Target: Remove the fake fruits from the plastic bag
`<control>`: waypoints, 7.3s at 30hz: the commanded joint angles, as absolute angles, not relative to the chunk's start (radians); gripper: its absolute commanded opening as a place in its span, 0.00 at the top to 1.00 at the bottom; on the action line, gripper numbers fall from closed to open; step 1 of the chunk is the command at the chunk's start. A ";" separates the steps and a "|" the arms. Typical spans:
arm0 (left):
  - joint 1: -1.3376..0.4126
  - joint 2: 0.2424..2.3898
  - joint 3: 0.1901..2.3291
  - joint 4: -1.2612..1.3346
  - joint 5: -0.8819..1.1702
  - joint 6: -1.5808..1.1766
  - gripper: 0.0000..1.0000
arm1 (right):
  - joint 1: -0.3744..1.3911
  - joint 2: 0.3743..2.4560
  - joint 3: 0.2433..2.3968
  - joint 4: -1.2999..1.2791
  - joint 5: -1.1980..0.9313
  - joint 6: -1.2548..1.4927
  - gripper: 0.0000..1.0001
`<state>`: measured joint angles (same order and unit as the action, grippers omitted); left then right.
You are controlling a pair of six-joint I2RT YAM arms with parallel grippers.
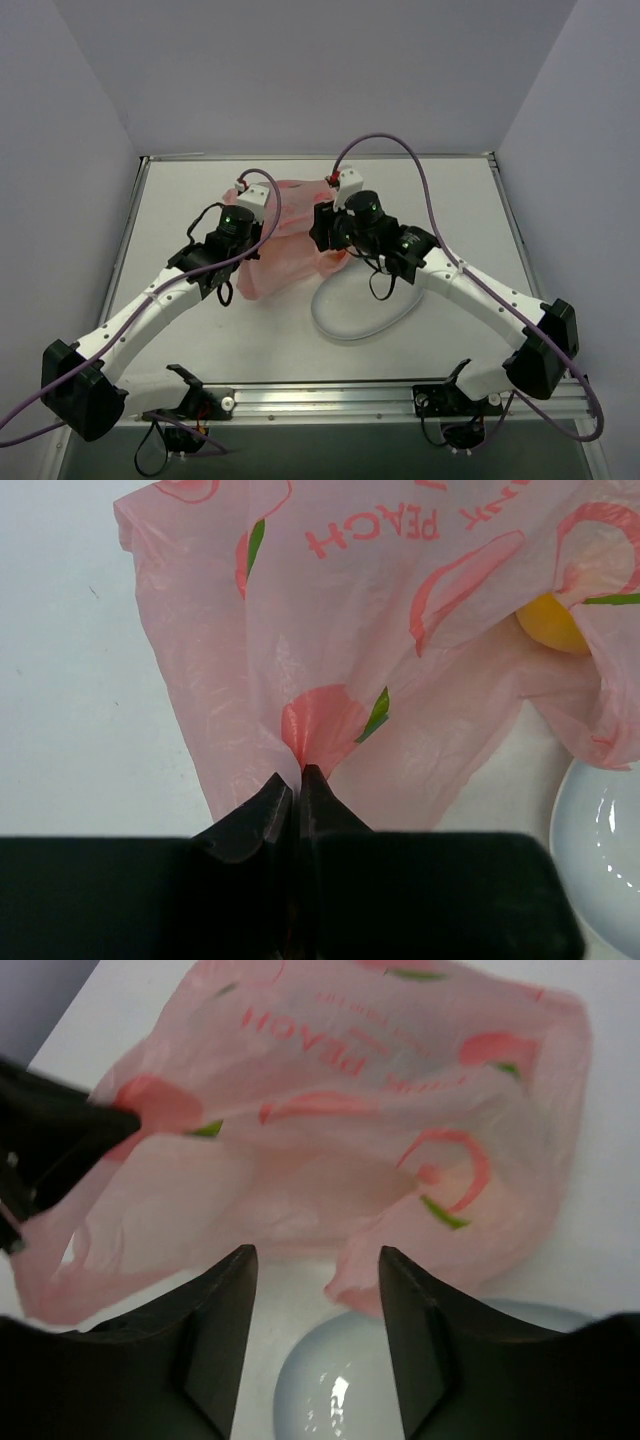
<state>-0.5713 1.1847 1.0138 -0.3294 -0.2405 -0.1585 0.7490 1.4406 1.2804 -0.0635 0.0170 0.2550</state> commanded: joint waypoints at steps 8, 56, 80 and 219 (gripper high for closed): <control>-0.580 1.206 1.164 -0.342 -0.189 -0.232 0.98 | 0.877 1.334 1.034 0.192 -0.063 0.423 0.70; -0.623 1.108 1.095 -0.324 -0.189 -0.219 0.98 | 0.646 1.992 1.350 0.064 0.385 0.275 0.04; -0.664 1.152 1.083 -0.315 -0.313 -0.187 0.98 | 0.638 1.883 1.296 0.078 0.259 0.258 0.64; -0.660 1.250 1.169 -0.503 -0.621 -0.207 0.98 | 0.861 1.244 0.635 0.239 0.123 0.367 0.55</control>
<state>-0.6651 1.2572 1.1099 -0.4858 -0.6243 -0.1947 0.8581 1.2720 0.6632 0.2714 0.0727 0.3927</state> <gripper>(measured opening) 0.026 0.750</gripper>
